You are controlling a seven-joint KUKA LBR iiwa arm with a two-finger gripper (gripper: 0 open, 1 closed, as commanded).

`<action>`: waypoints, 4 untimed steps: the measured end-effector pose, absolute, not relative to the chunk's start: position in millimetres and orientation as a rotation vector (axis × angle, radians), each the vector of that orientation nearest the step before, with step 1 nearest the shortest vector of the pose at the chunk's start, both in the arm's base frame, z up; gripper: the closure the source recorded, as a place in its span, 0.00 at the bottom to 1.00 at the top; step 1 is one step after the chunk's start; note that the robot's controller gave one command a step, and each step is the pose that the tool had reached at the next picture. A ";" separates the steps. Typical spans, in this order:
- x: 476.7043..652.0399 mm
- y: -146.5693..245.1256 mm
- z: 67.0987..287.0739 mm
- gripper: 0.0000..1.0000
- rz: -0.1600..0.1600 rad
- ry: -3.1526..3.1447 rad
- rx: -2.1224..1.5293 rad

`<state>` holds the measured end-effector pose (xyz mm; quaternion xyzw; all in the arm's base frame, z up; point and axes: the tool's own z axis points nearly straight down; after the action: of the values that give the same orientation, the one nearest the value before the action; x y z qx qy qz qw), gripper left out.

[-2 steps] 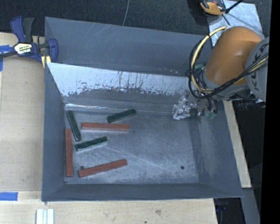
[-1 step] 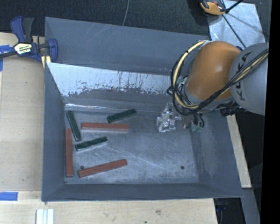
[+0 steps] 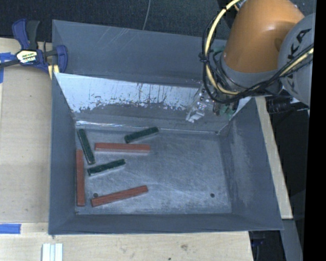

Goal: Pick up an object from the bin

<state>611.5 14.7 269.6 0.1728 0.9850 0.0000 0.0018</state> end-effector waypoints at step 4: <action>597.0 49.9 139.2 0.00 0.000 3.044 0.773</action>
Offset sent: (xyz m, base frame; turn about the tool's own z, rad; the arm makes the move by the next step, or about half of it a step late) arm 0.0070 -0.0130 -0.0908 0.3832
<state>597.0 49.9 139.2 0.2462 0.9692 0.0000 0.0003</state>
